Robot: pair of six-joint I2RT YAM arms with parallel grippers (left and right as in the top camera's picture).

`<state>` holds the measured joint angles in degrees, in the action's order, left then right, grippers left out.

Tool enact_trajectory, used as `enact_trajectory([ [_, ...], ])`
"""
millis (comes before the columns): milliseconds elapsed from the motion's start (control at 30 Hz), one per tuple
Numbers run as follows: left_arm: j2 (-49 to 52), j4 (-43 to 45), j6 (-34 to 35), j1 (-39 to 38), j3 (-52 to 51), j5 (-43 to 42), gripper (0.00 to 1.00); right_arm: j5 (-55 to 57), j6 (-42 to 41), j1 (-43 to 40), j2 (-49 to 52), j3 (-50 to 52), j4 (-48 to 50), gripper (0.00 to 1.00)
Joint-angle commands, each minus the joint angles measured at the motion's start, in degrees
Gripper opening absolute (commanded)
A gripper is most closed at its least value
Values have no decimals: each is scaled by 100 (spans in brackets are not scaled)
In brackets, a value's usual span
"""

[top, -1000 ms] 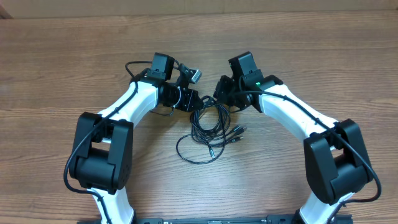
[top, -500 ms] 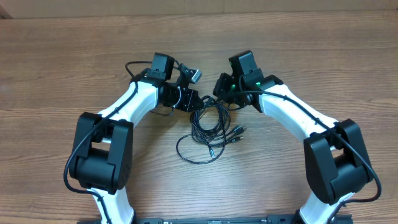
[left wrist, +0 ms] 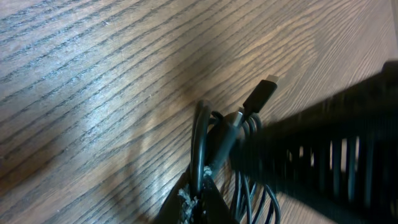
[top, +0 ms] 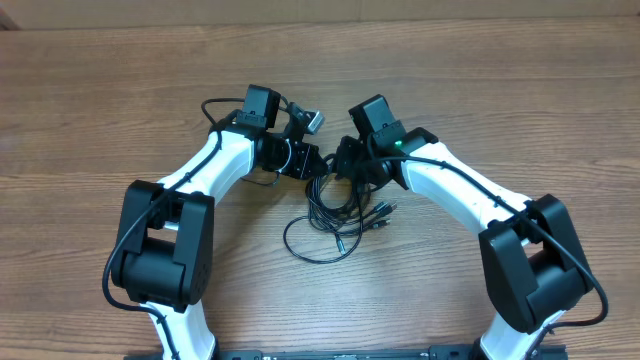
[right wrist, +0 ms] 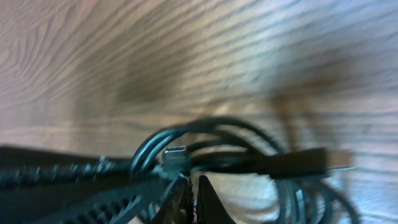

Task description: Untangle cables

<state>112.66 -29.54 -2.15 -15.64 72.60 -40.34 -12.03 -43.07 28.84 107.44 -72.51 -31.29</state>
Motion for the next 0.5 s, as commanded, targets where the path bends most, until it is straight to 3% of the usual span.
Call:
enact_trajectory([
  [0, 68, 20, -173, -2, 131, -173, 4, 619, -210, -181, 7, -20, 195, 4],
  [167, 68, 20, -173, -2, 131, -170, 4, 308, -208, -216, 7, -20, 750, 4],
  [467, 68, 20, -173, -2, 131, -173, 4, 149, -160, -46, 7, -17, 483, 4],
])
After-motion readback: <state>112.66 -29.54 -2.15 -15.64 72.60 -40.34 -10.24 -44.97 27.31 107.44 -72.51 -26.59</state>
